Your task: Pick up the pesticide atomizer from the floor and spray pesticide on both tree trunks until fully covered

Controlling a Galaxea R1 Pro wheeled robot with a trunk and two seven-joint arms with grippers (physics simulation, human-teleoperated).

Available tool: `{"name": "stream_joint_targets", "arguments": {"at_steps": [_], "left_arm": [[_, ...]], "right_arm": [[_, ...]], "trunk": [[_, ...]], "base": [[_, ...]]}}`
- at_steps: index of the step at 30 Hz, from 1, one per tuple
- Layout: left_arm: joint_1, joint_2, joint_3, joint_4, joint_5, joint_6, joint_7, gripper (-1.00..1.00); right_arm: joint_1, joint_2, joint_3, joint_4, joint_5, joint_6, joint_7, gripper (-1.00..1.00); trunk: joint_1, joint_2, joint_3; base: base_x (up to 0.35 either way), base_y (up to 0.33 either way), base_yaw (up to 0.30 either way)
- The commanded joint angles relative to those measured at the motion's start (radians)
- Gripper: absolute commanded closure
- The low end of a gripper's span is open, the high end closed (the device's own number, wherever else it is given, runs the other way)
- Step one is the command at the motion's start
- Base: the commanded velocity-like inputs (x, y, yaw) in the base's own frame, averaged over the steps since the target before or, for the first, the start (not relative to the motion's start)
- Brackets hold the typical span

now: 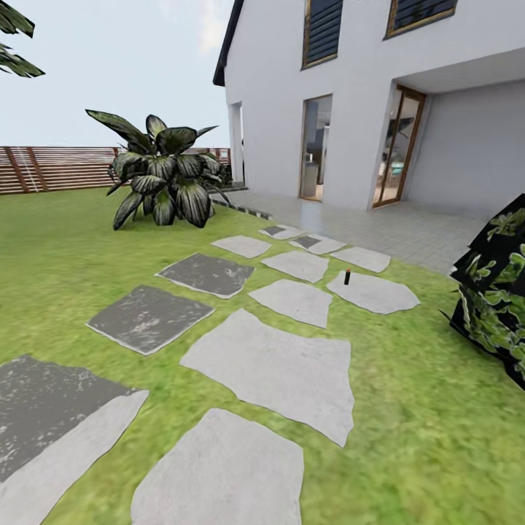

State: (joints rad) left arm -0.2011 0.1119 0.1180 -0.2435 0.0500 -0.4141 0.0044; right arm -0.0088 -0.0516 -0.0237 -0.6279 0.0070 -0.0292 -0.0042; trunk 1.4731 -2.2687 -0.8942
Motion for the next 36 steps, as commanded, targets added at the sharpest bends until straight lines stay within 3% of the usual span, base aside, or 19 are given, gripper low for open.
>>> {"name": "stream_joint_targets", "arguments": {"at_steps": [1, 17, 36], "left_arm": [[0.000, 0.000, -0.001, 0.001, 0.005, -0.003, 0.000, -1.00], [-0.001, 0.000, -0.001, 0.001, 0.005, -0.005, 0.000, -1.00], [0.000, 0.000, -0.001, 0.001, 0.004, -0.003, 0.001, -1.00]], "right_arm": [[0.000, 0.000, -0.001, 0.000, 0.001, -0.003, 0.000, -1.00], [0.000, 0.000, -0.001, 0.000, 0.001, -0.003, 0.000, -1.00], [0.000, -0.001, -0.002, 0.002, 0.002, -0.003, 0.000, -1.00]], "trunk": [[0.000, 0.000, -0.001], [0.000, 0.000, -0.001], [0.000, 0.000, -0.001]], "base": [[0.339, 0.000, 0.000], [0.339, 0.000, -0.178], [0.339, 0.000, -0.003]]}}
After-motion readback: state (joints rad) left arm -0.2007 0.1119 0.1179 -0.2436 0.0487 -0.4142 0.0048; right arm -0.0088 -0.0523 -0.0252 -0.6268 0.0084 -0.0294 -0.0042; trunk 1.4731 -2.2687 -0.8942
